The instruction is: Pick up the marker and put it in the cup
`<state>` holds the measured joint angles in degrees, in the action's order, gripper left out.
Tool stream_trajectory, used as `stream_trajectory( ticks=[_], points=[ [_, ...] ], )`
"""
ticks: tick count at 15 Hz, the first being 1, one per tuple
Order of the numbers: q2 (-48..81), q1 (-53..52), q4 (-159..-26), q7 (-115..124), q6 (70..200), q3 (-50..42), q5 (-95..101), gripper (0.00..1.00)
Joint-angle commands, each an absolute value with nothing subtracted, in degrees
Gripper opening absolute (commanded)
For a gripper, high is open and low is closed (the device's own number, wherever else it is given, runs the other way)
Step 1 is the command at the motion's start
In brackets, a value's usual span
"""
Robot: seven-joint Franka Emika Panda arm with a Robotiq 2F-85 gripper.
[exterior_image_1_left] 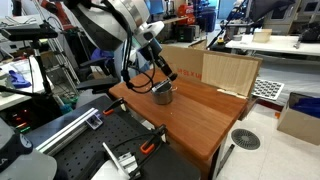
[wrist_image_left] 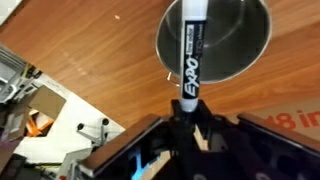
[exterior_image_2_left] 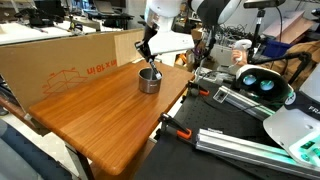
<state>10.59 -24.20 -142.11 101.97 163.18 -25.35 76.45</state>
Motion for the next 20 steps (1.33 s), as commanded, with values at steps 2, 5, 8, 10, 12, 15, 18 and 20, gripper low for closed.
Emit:
stream_trajectory(
  ticks=[2, 5, 8, 10, 12, 15, 18, 20],
  points=[
    [12.02, -24.69, -141.28, 105.72, 162.27, -25.75, 79.67, 0.05],
    [13.3, -24.32, -141.08, 104.37, 162.43, -25.52, 78.09, 0.44],
    [14.85, -23.91, -140.9, 103.64, 162.85, -25.6, 77.61, 0.58],
    [15.49, -23.71, -140.87, 103.38, 162.92, -25.69, 77.45, 0.73],
    [15.53, -23.66, -140.93, 103.27, 163.11, -25.88, 77.51, 0.88],
    [14.87, -23.6, -141.09, 103.06, 163.17, -26.08, 77.26, 1.0],
    [13.05, -23.77, -140.9, 103.67, 162.92, -26.54, 77.76, 1.0],
    [11.21, -23.97, -140.64, 103.86, 162.73, -26.82, 78.04, 1.0]
  ],
)
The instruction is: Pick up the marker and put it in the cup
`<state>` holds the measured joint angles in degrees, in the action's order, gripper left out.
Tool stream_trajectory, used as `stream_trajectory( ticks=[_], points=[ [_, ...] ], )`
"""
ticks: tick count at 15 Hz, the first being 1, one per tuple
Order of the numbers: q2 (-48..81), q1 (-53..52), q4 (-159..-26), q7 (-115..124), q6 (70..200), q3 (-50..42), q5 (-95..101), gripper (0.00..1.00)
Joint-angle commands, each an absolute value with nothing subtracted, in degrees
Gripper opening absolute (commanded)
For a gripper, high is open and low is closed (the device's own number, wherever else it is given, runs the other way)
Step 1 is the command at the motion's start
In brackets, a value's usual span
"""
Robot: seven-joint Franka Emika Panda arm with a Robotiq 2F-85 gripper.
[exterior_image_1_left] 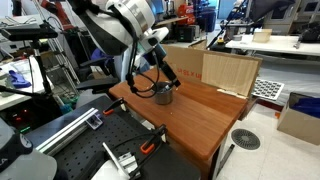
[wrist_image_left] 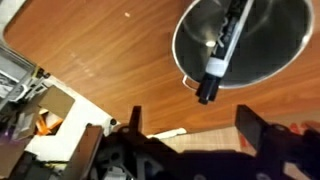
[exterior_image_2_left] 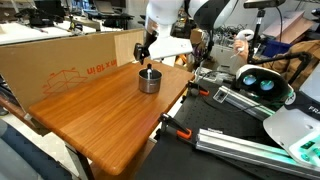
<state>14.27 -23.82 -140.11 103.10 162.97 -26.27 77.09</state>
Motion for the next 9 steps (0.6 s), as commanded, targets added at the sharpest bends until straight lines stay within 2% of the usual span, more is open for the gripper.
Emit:
stream_trajectory(
  ticks=[1, 6, 7, 9],
  points=[
    [10.0, -24.13, -140.57, 104.06, 162.46, -26.93, 78.24, 1.0],
    [2.65, -23.85, -142.12, 99.78, 161.78, -26.41, 74.11, 1.0],
    [5.79, -23.91, -139.96, 102.28, 162.97, -26.48, 76.4, 1.0],
    [4.02, -23.88, -140.92, 101.29, 162.84, -26.49, 75.54, 1.0]
  ],
)
